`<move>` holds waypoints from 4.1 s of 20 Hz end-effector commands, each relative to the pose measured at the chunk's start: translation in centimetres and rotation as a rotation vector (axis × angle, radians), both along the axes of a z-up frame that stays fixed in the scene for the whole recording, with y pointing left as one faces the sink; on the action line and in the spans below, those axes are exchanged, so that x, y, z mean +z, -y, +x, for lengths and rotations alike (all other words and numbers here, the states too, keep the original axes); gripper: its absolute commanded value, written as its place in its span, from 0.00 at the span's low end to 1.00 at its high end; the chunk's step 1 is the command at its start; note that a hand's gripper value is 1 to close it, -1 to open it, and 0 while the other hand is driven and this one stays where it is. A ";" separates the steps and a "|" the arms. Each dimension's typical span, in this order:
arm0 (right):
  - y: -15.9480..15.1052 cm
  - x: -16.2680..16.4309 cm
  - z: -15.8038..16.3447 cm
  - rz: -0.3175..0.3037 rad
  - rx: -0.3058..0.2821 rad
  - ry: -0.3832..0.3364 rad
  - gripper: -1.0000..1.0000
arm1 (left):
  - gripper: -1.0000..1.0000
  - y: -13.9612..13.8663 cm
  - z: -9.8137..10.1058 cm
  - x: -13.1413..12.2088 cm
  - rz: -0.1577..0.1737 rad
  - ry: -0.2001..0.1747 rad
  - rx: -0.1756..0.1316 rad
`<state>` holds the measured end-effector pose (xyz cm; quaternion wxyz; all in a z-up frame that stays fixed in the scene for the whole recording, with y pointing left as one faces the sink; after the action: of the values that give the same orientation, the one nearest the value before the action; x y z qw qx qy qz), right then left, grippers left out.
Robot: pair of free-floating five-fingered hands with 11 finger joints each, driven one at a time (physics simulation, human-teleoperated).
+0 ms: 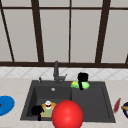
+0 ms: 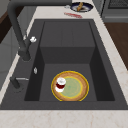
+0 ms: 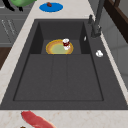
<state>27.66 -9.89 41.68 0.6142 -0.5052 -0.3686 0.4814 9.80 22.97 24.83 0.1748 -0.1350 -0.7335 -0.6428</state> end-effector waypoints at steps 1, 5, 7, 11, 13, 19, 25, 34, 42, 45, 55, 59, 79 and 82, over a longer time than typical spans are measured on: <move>-3.1 -1.1 -0.9 0.000 0.000 0.029 1.00 | 0.50 0.0 0.0 0.0 0.000 0.000 0.000; -6.2 -2.9 -2.6 -0.008 0.007 0.040 1.00 | 0.50 0.0 0.0 0.0 0.000 0.000 0.000; -7.8 -3.8 -3.4 -0.009 0.008 0.046 1.00 | 0.50 0.0 0.0 0.0 0.000 0.000 0.000; -10.9 -6.4 -5.3 -0.015 0.016 0.059 1.00 | 0.50 0.0 0.0 0.0 0.000 0.000 0.000; -12.4 -8.0 -6.2 -0.019 0.018 0.070 1.00 | 0.50 0.0 0.0 0.0 0.000 0.000 0.000; -17.0 -13.0 -8.3 -0.028 0.019 0.089 1.00 | 0.50 0.0 0.0 0.0 0.000 0.000 0.000; -21.0 -18.4 -8.1 -0.016 0.050 0.052 1.00 | 0.50 0.0 0.0 0.0 0.000 0.000 0.000; -22.8 -26.0 -3.3 0.003 0.176 -0.007 1.00 | 0.50 0.0 0.0 0.0 0.000 0.000 0.000; -23.1 -32.1 0.7 0.049 0.240 -0.021 1.00 | 0.50 0.0 0.0 0.0 0.000 0.000 0.000; -23.4 -33.7 -0.4 0.060 0.201 -0.012 1.00 | 0.50 0.0 0.0 0.0 0.000 0.000 0.000; -23.2 -35.6 6.1 0.096 0.223 -0.309 1.00 | 0.50 0.0 0.0 0.0 0.000 0.000 0.000; -23.4 -36.2 4.9 0.095 0.198 -0.312 1.00 | 0.50 0.0 0.0 0.0 0.000 0.000 0.000; -27.0 -42.3 9.6 -0.033 0.226 -0.285 1.00 | 0.50 0.0 0.0 0.0 0.000 0.000 0.000; -26.4 -43.3 10.3 -0.025 0.256 -0.292 1.00 | 0.50 0.0 0.0 0.0 0.000 0.000 0.000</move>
<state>37.04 17.19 -1.01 0.6082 -0.3877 -0.3165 0.6161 9.80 22.97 24.83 0.1748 -0.1350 -0.7335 -0.6428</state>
